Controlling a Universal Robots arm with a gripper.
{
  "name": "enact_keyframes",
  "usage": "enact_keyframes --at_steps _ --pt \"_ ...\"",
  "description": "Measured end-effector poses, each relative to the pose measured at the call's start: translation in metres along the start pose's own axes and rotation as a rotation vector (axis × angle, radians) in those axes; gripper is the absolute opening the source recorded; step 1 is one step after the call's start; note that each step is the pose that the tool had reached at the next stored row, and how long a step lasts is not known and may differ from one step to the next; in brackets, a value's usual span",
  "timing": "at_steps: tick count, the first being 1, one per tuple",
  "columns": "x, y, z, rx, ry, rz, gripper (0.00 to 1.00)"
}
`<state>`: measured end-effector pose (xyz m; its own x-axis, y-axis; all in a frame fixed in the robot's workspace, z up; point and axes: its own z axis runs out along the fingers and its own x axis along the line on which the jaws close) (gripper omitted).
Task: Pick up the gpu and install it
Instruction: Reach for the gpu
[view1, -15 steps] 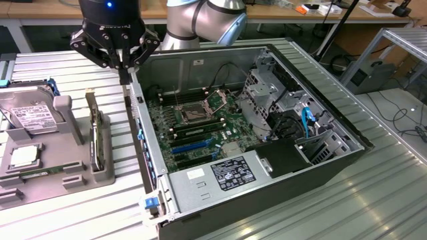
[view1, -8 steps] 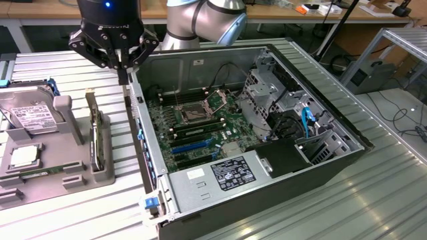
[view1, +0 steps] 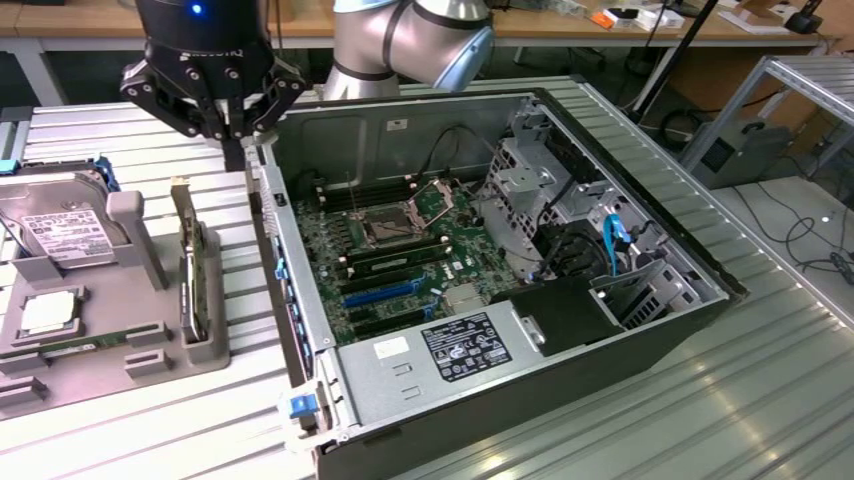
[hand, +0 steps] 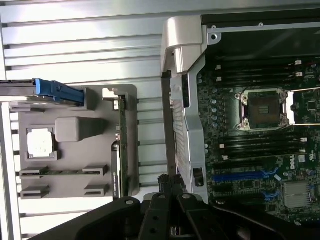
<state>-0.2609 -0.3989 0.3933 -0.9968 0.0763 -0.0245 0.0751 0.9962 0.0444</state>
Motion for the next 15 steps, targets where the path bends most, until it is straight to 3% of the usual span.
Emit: enact_keyframes --at_steps 15 --pt "0.012 -0.0009 -0.0004 0.0000 0.0000 0.000 0.11"
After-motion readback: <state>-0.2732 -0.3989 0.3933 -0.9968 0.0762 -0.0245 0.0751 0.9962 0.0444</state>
